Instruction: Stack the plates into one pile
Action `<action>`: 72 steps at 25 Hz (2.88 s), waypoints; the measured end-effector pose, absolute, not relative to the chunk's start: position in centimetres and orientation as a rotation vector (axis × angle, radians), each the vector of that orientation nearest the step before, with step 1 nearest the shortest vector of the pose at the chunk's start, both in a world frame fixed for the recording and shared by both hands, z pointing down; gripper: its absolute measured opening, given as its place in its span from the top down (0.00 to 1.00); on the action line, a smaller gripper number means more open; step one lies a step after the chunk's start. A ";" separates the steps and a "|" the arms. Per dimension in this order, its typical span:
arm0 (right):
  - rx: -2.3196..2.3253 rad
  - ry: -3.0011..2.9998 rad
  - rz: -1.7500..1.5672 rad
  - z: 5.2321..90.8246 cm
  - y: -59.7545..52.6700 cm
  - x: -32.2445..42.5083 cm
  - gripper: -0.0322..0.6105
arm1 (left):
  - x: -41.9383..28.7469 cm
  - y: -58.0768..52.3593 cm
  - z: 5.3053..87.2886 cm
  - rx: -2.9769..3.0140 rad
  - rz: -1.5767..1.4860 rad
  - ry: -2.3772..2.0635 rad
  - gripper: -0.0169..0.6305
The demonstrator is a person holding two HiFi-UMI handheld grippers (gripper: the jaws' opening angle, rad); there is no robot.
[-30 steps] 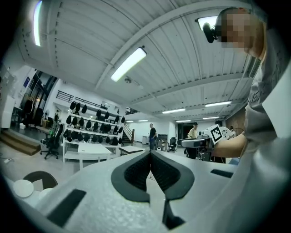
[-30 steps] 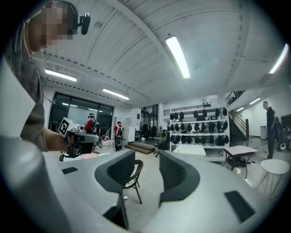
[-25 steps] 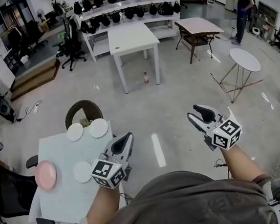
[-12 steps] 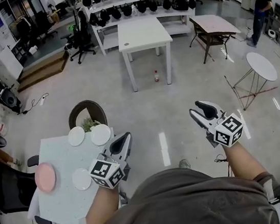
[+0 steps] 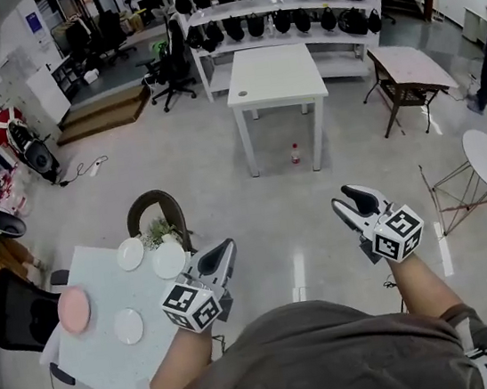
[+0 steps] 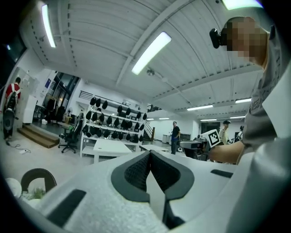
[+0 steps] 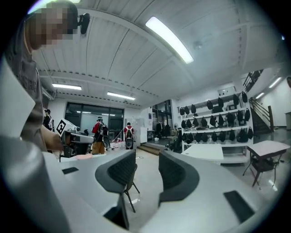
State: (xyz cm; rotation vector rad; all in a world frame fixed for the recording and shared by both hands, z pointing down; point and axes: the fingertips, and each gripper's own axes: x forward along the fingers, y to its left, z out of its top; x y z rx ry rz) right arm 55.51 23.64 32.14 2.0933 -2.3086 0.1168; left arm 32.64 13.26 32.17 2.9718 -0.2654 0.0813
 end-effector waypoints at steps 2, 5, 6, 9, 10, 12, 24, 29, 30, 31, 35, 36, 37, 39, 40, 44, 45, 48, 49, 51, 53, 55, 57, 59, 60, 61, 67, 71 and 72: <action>2.098 -2.319 0.146 32.8 22.8 56.5 0.71 | 33.6 12.9 32.6 2.974 0.113 -0.259 0.96; 2.096 -2.311 0.168 33.7 21.1 56.3 0.72 | 33.5 11.0 32.9 2.982 0.114 -0.261 0.96; 2.103 -2.304 0.171 33.7 20.4 56.1 0.71 | 33.3 10.1 32.9 2.984 0.108 -0.259 0.96; 2.128 -2.280 0.174 33.3 18.7 55.6 0.72 | 32.9 7.6 32.6 3.009 0.096 -0.242 0.96; 2.130 -2.275 0.178 33.3 18.2 55.4 0.72 | 32.9 6.9 32.6 3.019 0.094 -0.237 0.96; 2.129 -2.269 0.197 33.4 17.0 55.2 0.72 | 32.7 5.6 32.6 3.036 0.089 -0.233 0.96; 1.871 -2.438 0.225 32.0 4.1 51.2 0.72 | 25.4 -2.1 33.2 2.997 0.027 -0.523 0.96; 1.608 -2.544 0.248 33.1 -4.8 46.4 0.72 | 19.4 -5.6 34.0 2.959 0.037 -0.762 0.96; 1.554 -2.564 0.257 33.4 -6.8 45.0 0.72 | 18.0 -6.3 34.1 2.946 0.039 -0.810 0.96; 1.496 -2.582 0.263 33.8 -8.8 43.3 0.72 | 16.4 -7.0 34.3 2.930 0.042 -0.858 0.96; 1.249 -2.636 0.307 36.7 -16.4 35.6 0.72 | 9.8 -8.9 36.1 2.851 0.068 -1.041 0.96; 1.196 -2.646 0.331 37.8 -18.3 33.5 0.72 | 8.1 -9.3 36.7 2.829 0.075 -1.081 0.96; 1.148 -2.654 0.359 38.9 -20.1 31.5 0.73 | 6.4 -9.8 37.4 2.806 0.082 -1.117 0.96; 1.059 -2.659 0.410 41.5 -23.8 27.5 0.73 | 3.1 -10.8 38.7 2.759 0.094 -1.183 0.96; 1.014 -2.654 0.429 43.0 -25.4 25.5 0.73 | 1.5 -11.3 39.3 2.735 0.100 -1.213 0.96; 0.854 -2.602 0.511 49.9 -30.9 18.2 0.73 | -4.4 -12.8 42.2 2.649 0.114 -1.311 0.96; 0.824 -2.584 0.534 51.7 -32.1 16.7 0.73 | -5.6 -13.1 43.0 2.632 0.116 -1.328 0.96; 0.765 -2.537 0.625 56.5 -35.0 12.8 0.73 | -8.9 -14.3 45.1 2.578 0.115 -1.364 0.96; 0.752 -2.521 0.657 58.0 -35.8 11.7 0.73 | -9.9 -14.7 45.7 2.560 0.112 -1.371 0.96; 0.721 -2.486 0.723 60.8 -37.0 9.7 0.73 | -11.4 -15.3 46.9 2.536 0.114 -1.379 0.96; 0.696 -2.450 0.808 63.4 -37.7 8.1 0.72 | -12.5 -15.6 47.9 2.521 0.125 -1.381 0.96; 0.686 -2.411 0.889 65.7 -38.2 7.0 0.72 | -13.3 -15.8 48.8 2.509 0.134 -1.382 0.96; 0.674 -2.379 0.960 67.7 -38.6 6.1 0.72 | -14.2 -15.9 49.6 2.495 0.131 -1.385 0.96; 0.656 -2.362 1.036 69.1 -38.8 5.2 0.72 | -14.9 -15.9 50.2 2.482 0.128 -1.385 0.96; 0.646 -2.355 1.075 69.6 -38.9 4.8 0.72 | -15.1 -15.8 50.5 2.476 0.129 -1.384 0.96; 0.636 -2.347 1.108 69.9 -38.8 4.4 0.72 | -15.4 -15.8 50.7 2.471 0.131 -1.383 0.96; 0.601 -2.374 1.177 68.7 -38.5 3.5 0.88 | -16.0 -15.2 50.8 2.452 0.116 -1.389 0.96; 0.544 -2.478 1.211 63.8 -37.8 2.5 0.94 | -16.0 -14.5 49.8 2.467 0.088 -1.389 0.96; 0.529 -2.500 1.205 62.5 -37.4 2.3 0.94 | -16.0 -14.3 49.4 2.472 0.078 -1.390 0.96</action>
